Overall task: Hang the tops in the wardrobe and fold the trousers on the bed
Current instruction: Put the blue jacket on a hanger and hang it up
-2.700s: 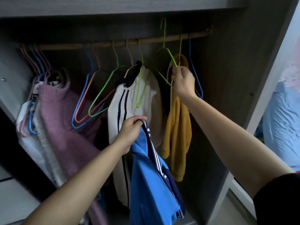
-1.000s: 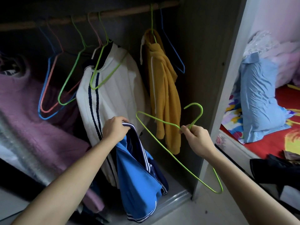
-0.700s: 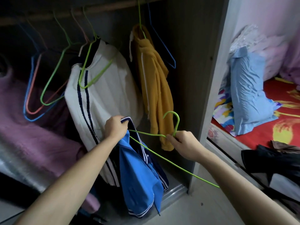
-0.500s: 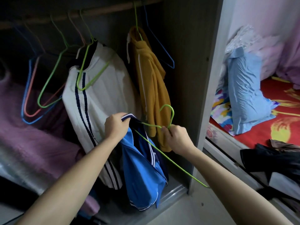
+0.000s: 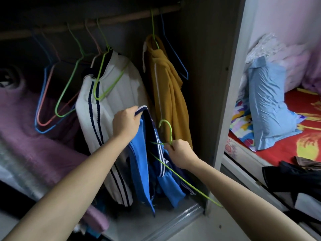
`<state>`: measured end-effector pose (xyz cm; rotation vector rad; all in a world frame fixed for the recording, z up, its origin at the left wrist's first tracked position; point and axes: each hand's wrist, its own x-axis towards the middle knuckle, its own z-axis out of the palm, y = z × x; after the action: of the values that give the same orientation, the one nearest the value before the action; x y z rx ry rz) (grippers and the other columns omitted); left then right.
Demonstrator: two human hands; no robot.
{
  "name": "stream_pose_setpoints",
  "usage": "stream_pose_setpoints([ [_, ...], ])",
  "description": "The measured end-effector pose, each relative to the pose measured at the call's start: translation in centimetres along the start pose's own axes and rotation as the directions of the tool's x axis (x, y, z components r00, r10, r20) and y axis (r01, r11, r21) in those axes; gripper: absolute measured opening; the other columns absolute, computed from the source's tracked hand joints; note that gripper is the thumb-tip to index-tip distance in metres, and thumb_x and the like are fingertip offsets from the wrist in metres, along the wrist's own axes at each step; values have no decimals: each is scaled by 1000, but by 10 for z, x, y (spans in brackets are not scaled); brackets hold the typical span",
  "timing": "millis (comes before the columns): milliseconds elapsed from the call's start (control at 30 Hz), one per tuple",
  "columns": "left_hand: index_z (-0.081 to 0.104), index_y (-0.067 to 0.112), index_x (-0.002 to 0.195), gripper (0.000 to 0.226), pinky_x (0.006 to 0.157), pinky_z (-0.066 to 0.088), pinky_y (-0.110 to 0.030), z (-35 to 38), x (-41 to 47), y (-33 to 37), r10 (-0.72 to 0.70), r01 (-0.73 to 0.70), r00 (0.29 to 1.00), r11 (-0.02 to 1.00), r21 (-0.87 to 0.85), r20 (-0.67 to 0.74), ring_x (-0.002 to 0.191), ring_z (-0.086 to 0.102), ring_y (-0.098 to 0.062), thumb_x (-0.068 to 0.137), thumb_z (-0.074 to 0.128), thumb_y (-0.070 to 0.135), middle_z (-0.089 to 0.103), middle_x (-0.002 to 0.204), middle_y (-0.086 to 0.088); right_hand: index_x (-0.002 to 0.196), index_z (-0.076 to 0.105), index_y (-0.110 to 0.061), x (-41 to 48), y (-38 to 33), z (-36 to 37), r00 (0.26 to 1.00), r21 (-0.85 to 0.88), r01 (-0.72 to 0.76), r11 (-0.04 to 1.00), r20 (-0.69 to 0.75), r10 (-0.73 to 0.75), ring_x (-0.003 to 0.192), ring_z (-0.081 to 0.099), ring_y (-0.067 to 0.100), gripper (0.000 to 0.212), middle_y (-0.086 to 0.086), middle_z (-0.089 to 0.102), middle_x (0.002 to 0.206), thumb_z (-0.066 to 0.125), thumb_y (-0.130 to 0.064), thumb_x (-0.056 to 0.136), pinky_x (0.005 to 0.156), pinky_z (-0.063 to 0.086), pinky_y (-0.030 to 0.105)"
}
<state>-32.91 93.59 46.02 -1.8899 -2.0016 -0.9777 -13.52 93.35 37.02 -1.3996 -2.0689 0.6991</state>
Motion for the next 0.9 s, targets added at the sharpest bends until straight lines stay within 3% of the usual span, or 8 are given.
stream_pose_setpoints([
  [133, 73, 18, 100, 12, 63, 49, -37, 4, -2, 13, 79, -79, 997, 993, -93, -6, 72, 65, -32, 92, 66, 24, 71, 71, -3, 89, 70, -5, 4, -5, 0, 903, 412, 146, 899, -427, 50, 60, 56, 10, 37, 4, 65, 68, 48, -30, 105, 57, 41, 23],
  [300, 74, 16, 108, 31, 78, 51, -33, -2, 8, 24, 237, -231, 970, 969, -91, 57, 90, 69, -30, 77, 74, 12, 76, 94, -6, 103, 75, -9, 17, -3, -1, 943, 366, 64, 928, -326, 63, 79, 65, 19, 32, 7, 73, 86, 48, -27, 105, 74, 43, 27],
  [433, 49, 22, 140, 60, 77, 44, -33, 4, 5, 16, 173, -155, 929, 985, -80, 327, 97, 63, -34, 85, 71, 23, 70, 104, -11, 93, 78, -12, 37, -8, -27, 933, 485, 72, 872, -341, 113, 57, 53, 3, 40, -7, 62, 63, 47, -34, 105, 60, 37, 22],
  [567, 35, 36, 149, 77, 90, 50, -44, -3, 15, 5, 222, -264, 916, 961, 84, 334, 114, 49, -29, 79, 68, 28, 42, 123, -3, 86, 79, -13, 40, -10, -41, 922, 443, 179, 878, -388, 8, 45, 44, 3, 42, -10, 49, 49, 48, -32, 106, 48, 30, 16],
  [700, 25, 42, 150, 89, 118, 3, -50, -11, 35, 4, 293, -385, 830, 917, 106, 475, 146, 5, -18, 68, 60, 40, 15, 157, 0, 84, 78, -11, 49, -9, -57, 903, 440, 238, 866, -428, -31, 42, 42, 4, 42, -14, 54, 47, 48, -30, 106, 46, 28, 15],
  [767, 22, 43, 146, 89, 117, -8, -49, -12, 42, 5, 307, -393, 799, 917, 64, 517, 144, 14, -17, 64, 58, 42, 31, 146, -1, 83, 79, -11, 50, -7, -64, 899, 434, 260, 863, -435, -52, 46, 44, 5, 42, -15, 59, 51, 49, -30, 106, 46, 32, 22],
  [833, 24, 39, 142, 86, 115, 7, -46, -9, 46, 6, 340, -444, 792, 891, 95, 507, 126, 31, -26, 65, 63, 37, 36, 119, -1, 81, 78, -8, 51, -6, -70, 900, 405, 280, 870, -427, -91, 50, 49, 19, 44, -2, 64, 57, 50, -32, 105, 49, 39, 38],
  [900, 30, 33, 135, 76, 99, 24, -40, -4, 45, 7, 371, -487, 806, 859, 161, 461, 110, 35, -29, 68, 66, 27, 29, 105, 2, 78, 72, 2, 53, -6, -76, 892, 336, 302, 892, -430, -140, 53, 54, 28, 49, 11, 64, 61, 53, -35, 103, 51, 44, 46],
])
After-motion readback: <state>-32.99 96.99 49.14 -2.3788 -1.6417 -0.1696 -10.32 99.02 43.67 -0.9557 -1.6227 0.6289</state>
